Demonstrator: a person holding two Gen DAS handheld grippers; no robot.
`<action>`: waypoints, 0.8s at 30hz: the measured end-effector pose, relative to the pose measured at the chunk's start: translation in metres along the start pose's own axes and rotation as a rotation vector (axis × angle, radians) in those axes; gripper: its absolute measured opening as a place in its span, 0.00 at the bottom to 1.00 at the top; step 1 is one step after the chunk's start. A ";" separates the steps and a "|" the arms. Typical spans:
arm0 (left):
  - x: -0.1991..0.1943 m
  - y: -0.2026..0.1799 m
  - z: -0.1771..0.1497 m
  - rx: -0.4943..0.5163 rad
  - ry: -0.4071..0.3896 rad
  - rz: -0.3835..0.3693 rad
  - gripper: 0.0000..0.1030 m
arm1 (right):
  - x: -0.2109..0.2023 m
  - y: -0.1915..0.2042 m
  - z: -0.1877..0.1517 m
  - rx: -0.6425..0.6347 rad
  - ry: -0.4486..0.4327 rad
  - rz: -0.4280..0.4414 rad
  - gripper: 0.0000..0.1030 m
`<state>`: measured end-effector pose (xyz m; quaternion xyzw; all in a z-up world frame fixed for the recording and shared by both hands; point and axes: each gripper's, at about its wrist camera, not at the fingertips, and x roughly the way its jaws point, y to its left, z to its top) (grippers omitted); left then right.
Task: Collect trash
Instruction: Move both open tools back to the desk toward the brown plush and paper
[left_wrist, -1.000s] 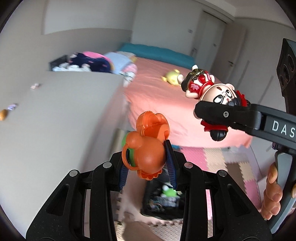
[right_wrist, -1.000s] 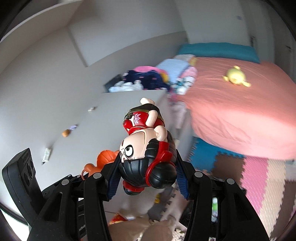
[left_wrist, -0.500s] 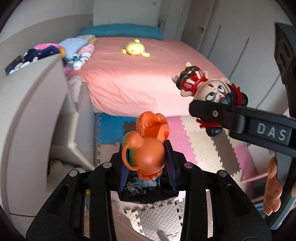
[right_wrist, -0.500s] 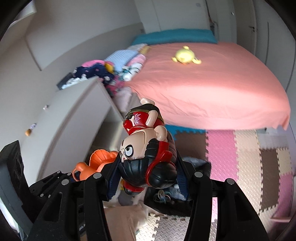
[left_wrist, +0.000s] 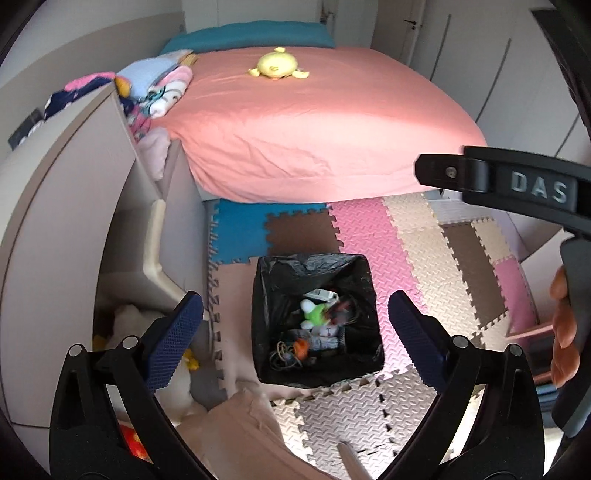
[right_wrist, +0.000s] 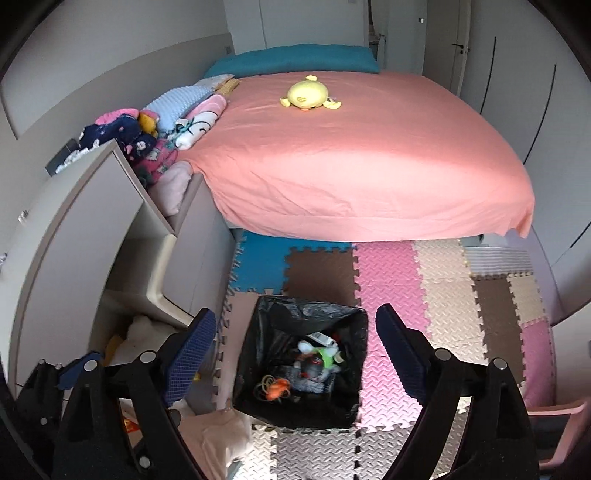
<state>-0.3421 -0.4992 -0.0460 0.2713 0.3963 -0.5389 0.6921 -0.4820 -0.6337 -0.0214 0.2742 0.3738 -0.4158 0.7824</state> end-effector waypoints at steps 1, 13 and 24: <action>-0.001 0.000 0.000 -0.007 0.000 -0.004 0.94 | 0.000 0.001 0.000 -0.001 -0.001 0.003 0.86; -0.011 0.016 0.001 -0.043 -0.017 -0.016 0.94 | -0.003 0.026 0.007 -0.026 0.002 0.042 0.86; -0.034 0.059 0.002 -0.132 -0.052 0.001 0.94 | -0.018 0.085 0.019 -0.118 -0.031 0.116 0.86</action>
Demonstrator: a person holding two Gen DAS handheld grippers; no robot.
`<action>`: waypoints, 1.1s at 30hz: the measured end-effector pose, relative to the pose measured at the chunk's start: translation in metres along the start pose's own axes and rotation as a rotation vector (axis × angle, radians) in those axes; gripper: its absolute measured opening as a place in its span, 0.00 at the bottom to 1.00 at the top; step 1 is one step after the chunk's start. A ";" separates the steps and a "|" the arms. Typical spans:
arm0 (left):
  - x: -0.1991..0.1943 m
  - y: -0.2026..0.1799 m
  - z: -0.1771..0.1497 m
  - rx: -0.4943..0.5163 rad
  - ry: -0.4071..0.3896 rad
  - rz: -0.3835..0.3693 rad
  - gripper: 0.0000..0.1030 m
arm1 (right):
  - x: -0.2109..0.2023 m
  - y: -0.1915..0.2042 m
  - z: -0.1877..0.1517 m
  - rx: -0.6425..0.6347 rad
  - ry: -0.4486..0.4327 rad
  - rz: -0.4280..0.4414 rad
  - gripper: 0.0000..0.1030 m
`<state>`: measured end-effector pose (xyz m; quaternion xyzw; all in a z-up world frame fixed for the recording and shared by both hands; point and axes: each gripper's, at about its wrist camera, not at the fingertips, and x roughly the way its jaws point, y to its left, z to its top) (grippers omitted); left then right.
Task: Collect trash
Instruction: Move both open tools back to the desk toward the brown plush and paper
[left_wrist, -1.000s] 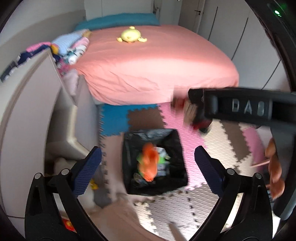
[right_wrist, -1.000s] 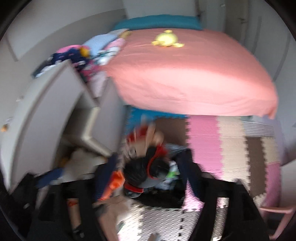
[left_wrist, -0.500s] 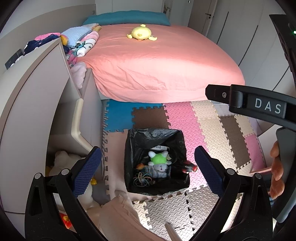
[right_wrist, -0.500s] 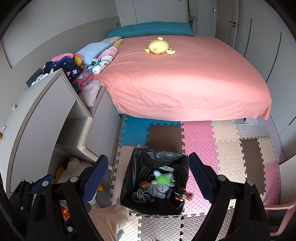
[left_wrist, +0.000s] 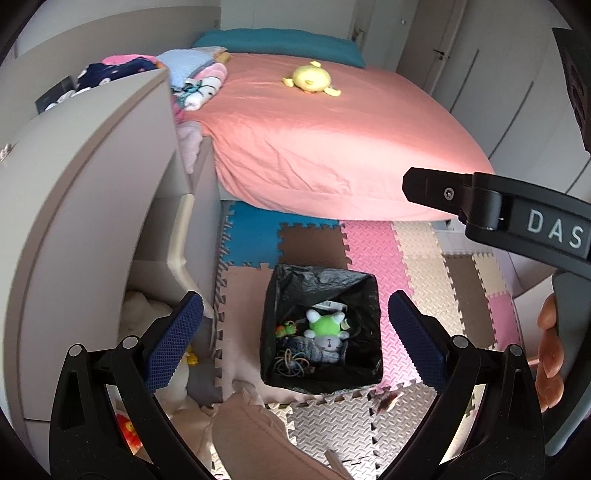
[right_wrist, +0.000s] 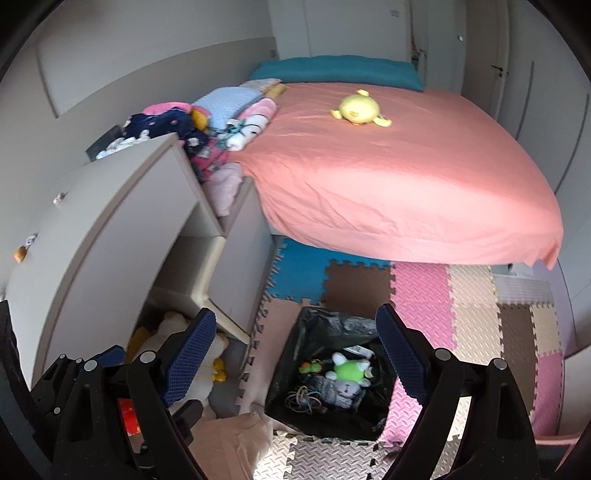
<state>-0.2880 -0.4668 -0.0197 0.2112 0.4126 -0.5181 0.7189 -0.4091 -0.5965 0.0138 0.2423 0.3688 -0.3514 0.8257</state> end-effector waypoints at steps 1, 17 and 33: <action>-0.004 0.005 0.001 -0.009 -0.009 0.003 0.94 | -0.002 0.008 0.003 -0.010 -0.006 0.010 0.86; -0.091 0.116 0.021 -0.149 -0.130 0.131 0.94 | -0.028 0.140 0.048 -0.184 -0.076 0.162 0.86; -0.174 0.241 -0.010 -0.345 -0.217 0.304 0.94 | -0.038 0.302 0.053 -0.397 -0.073 0.337 0.86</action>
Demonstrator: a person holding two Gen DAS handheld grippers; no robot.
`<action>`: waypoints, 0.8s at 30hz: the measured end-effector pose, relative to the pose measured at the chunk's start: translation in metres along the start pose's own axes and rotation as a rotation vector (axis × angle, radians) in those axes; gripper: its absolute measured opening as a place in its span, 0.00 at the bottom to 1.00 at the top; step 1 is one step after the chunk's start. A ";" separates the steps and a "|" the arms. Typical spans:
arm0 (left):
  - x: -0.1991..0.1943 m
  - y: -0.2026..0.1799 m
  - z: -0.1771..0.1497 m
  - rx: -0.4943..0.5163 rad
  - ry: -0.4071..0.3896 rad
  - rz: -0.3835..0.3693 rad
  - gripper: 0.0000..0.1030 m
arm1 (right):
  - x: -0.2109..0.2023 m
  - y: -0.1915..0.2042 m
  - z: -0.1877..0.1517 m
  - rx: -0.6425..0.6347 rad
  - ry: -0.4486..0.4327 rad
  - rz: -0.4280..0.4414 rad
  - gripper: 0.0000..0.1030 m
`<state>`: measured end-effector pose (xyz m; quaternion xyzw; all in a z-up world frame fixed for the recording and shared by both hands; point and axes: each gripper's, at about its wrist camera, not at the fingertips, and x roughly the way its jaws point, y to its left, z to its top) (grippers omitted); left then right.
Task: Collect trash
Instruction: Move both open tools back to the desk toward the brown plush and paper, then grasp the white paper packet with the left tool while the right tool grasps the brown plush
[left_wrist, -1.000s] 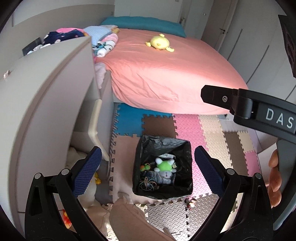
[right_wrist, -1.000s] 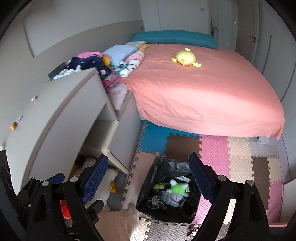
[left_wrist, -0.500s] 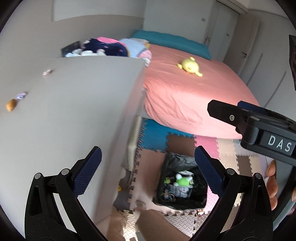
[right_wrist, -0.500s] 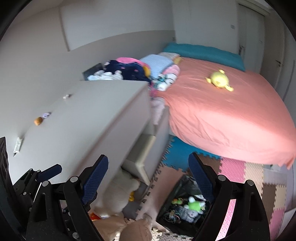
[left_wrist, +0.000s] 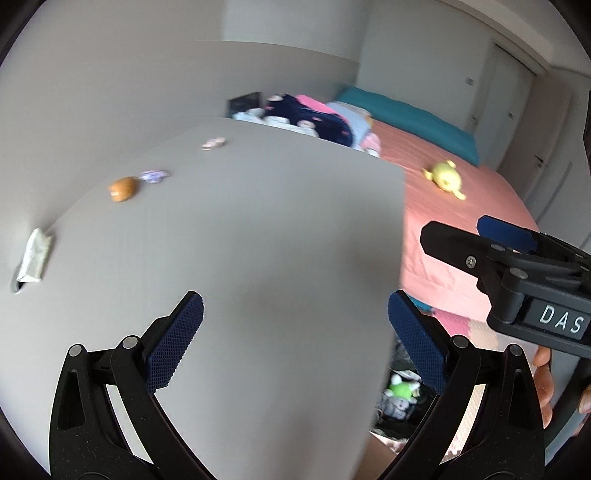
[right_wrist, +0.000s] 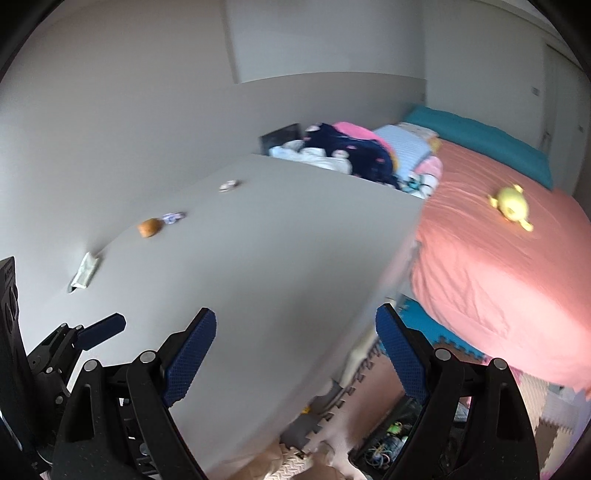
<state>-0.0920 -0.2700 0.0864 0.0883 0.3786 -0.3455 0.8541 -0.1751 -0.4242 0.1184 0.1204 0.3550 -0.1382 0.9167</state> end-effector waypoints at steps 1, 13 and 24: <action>-0.003 0.012 0.001 -0.017 -0.003 0.014 0.94 | 0.004 0.008 0.002 -0.012 0.003 0.009 0.86; -0.025 0.120 -0.002 -0.179 -0.031 0.185 0.94 | 0.057 0.103 0.024 -0.128 0.050 0.134 0.86; -0.009 0.217 0.005 -0.286 -0.017 0.354 0.94 | 0.133 0.167 0.054 -0.180 0.131 0.245 0.86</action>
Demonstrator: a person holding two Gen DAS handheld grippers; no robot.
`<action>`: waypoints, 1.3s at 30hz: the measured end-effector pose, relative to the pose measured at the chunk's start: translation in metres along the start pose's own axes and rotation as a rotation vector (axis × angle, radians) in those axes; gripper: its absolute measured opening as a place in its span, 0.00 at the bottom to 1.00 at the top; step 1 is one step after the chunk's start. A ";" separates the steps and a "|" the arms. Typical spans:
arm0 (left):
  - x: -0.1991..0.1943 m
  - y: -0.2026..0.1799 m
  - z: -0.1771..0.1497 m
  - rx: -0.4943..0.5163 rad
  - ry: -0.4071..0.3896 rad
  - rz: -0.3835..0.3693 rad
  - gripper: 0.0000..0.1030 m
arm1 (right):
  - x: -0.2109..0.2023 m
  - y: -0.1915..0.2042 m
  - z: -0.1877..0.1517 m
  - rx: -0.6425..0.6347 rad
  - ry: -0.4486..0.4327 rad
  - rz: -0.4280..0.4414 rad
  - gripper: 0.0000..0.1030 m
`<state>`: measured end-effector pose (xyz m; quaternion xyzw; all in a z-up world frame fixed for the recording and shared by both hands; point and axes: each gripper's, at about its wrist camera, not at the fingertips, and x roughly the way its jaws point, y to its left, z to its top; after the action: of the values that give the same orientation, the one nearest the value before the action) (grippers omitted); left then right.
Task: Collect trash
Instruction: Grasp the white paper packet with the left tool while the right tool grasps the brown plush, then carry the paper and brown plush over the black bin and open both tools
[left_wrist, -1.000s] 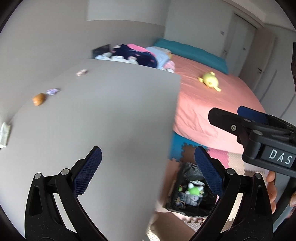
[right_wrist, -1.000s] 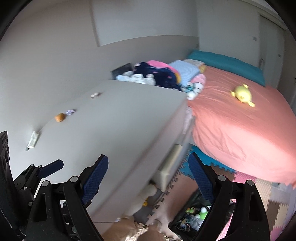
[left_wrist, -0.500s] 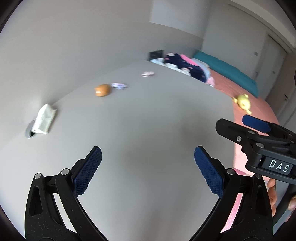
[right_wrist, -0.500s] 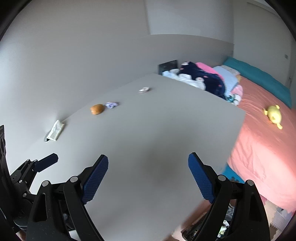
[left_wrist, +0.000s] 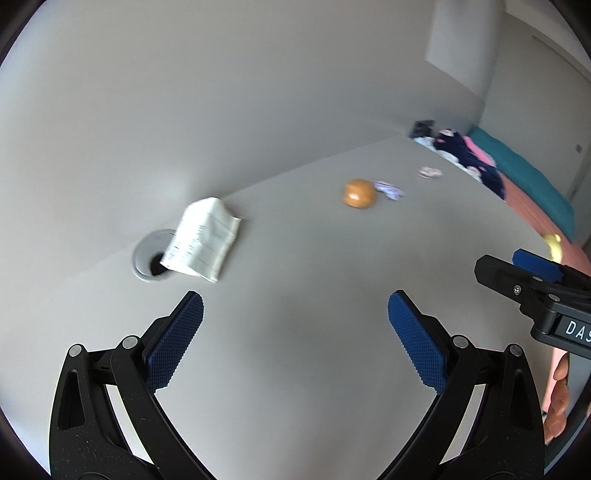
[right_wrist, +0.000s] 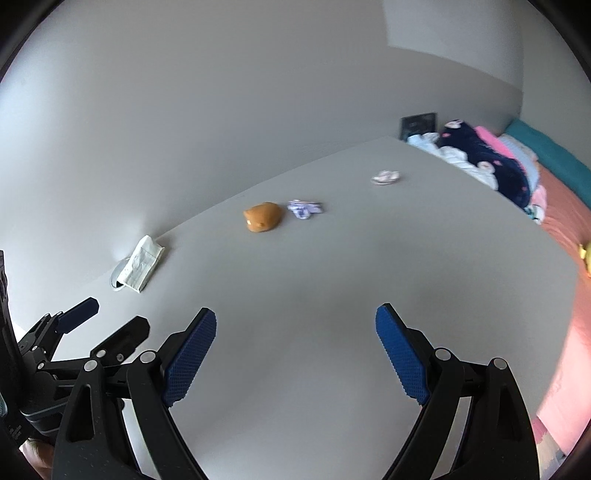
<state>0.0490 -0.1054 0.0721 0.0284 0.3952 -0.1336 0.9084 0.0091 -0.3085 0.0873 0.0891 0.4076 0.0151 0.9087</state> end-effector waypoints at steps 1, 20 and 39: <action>0.004 0.003 0.003 -0.001 0.001 0.011 0.94 | 0.006 0.003 0.003 -0.001 0.007 0.005 0.86; 0.084 0.047 0.037 -0.010 0.078 0.088 0.87 | 0.120 0.031 0.054 -0.012 0.126 -0.010 0.68; 0.083 0.055 0.054 -0.017 0.028 0.001 0.28 | 0.126 0.033 0.064 -0.054 0.064 -0.026 0.43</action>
<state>0.1556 -0.0791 0.0460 0.0226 0.4090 -0.1290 0.9031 0.1422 -0.2729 0.0413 0.0588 0.4370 0.0169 0.8974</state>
